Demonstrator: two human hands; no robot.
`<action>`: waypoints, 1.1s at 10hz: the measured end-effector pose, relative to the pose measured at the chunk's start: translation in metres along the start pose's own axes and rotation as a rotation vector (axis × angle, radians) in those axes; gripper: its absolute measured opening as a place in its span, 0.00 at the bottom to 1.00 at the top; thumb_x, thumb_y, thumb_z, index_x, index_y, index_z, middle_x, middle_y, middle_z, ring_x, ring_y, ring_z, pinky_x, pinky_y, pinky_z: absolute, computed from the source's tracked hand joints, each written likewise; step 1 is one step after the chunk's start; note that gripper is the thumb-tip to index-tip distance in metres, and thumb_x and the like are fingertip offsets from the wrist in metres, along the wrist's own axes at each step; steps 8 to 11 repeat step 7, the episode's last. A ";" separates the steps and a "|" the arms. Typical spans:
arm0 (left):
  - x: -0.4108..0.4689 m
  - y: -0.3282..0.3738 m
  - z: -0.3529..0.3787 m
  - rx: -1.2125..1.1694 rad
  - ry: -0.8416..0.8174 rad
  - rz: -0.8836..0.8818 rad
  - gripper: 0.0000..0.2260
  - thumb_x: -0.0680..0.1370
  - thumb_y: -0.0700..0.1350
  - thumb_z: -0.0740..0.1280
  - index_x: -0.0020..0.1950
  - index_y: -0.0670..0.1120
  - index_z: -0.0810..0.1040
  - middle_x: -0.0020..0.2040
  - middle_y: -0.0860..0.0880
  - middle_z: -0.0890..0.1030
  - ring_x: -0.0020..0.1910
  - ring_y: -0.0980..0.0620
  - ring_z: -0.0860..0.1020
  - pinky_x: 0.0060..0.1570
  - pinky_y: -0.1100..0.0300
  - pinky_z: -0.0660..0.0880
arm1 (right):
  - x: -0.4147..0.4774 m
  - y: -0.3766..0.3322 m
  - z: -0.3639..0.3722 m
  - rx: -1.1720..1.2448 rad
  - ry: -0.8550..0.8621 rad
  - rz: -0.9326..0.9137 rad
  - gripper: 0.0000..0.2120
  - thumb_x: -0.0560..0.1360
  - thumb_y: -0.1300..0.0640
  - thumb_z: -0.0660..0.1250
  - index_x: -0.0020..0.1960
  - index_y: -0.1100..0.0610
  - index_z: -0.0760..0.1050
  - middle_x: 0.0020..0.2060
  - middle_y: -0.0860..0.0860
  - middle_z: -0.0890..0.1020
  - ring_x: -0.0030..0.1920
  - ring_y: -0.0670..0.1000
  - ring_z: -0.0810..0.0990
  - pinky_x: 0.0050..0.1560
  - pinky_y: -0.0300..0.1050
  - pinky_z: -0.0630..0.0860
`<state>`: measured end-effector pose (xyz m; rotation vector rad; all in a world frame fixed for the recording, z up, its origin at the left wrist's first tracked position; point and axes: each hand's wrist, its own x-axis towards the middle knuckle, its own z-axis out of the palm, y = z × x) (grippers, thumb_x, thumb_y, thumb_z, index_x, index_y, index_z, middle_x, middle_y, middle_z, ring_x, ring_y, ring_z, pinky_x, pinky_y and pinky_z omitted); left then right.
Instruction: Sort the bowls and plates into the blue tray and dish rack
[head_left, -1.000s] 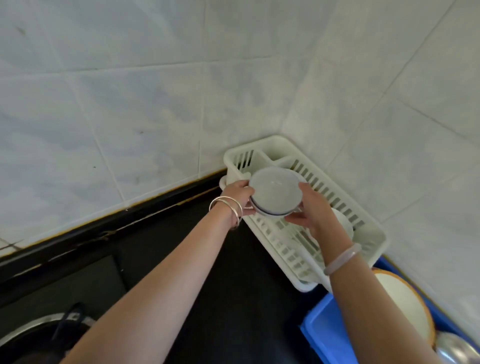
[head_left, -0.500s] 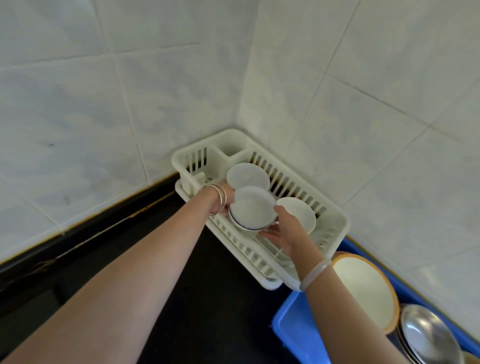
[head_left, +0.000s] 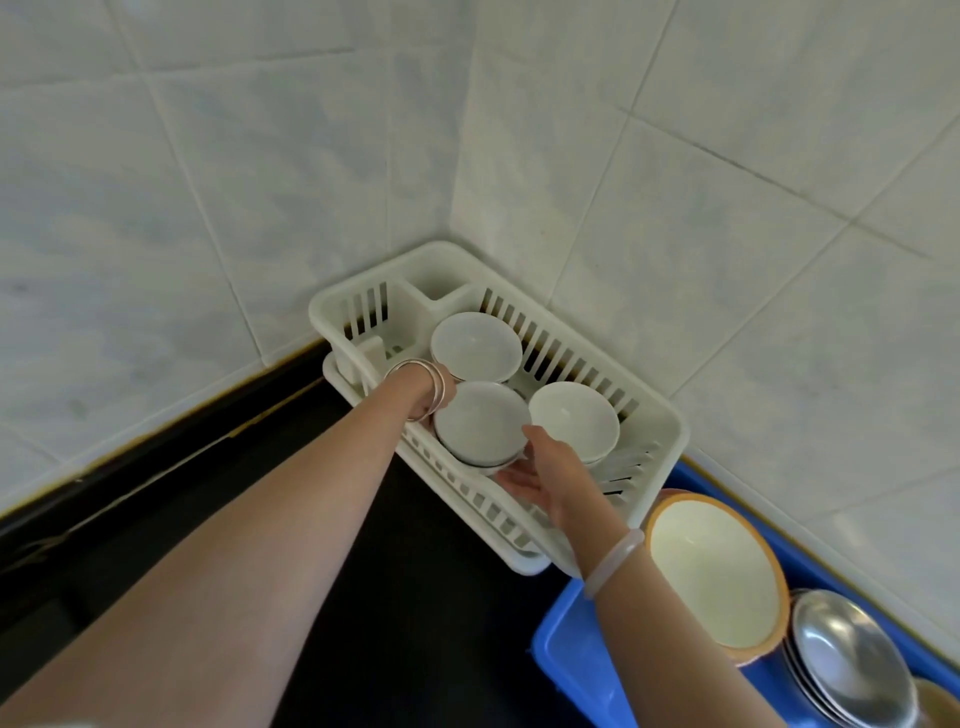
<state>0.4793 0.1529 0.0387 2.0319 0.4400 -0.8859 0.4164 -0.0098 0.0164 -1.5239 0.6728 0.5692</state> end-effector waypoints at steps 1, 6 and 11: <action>0.006 0.001 0.003 -0.015 0.012 0.006 0.17 0.78 0.34 0.56 0.68 0.36 0.67 0.52 0.40 0.71 0.50 0.43 0.71 0.51 0.49 0.72 | -0.003 -0.001 0.001 -0.112 0.014 0.020 0.14 0.78 0.49 0.60 0.55 0.59 0.68 0.55 0.63 0.80 0.54 0.62 0.81 0.49 0.53 0.80; -0.058 0.000 0.020 -0.019 0.442 0.210 0.16 0.80 0.42 0.56 0.65 0.37 0.72 0.66 0.38 0.74 0.65 0.40 0.71 0.64 0.51 0.68 | -0.103 -0.039 -0.043 -0.010 -0.070 -0.314 0.15 0.81 0.57 0.54 0.63 0.60 0.73 0.59 0.61 0.79 0.49 0.54 0.80 0.48 0.43 0.78; -0.102 -0.017 0.037 -0.318 0.484 0.306 0.16 0.79 0.44 0.58 0.66 0.44 0.73 0.66 0.43 0.74 0.64 0.44 0.72 0.64 0.52 0.68 | -0.176 -0.070 -0.096 0.095 -0.087 -0.725 0.15 0.81 0.53 0.54 0.55 0.54 0.79 0.53 0.53 0.84 0.52 0.55 0.83 0.53 0.46 0.79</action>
